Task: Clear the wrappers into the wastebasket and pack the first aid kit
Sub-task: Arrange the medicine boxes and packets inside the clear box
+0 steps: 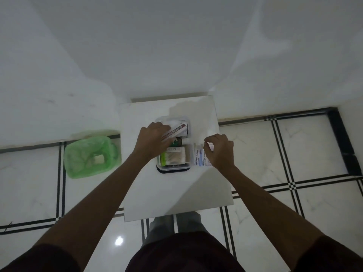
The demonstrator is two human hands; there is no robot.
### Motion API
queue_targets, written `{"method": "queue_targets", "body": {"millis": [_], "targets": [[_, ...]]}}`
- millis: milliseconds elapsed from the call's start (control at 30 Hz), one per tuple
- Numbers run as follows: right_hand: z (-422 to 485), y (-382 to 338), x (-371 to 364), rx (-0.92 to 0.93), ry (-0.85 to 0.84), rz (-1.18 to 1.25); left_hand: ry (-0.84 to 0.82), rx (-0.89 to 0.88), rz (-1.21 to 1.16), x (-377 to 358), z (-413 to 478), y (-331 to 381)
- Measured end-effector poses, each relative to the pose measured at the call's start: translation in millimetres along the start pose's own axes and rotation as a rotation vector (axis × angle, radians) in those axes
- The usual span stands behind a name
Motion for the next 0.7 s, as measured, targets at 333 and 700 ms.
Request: {"method": "queue_targets", "body": {"millis": [333, 700], "targets": [[2, 3, -10, -0.007, -0.081, 0.003, -0.264, -0.219, 0.115, -7, 20, 1], [5, 24, -54, -0.11, -0.718, -0.233, 0.06, -0.103, -0.101, 3, 2, -3]]}}
Point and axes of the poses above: each hand's wrist, its own z-axis towards the middle knuckle, its own x-axis out of the back of the hand, y = z × x, the point moved 6 cm from there along z, towards the middle knuckle, and after that the axes turned 4 degrees about -y, right-handed, at the moved point
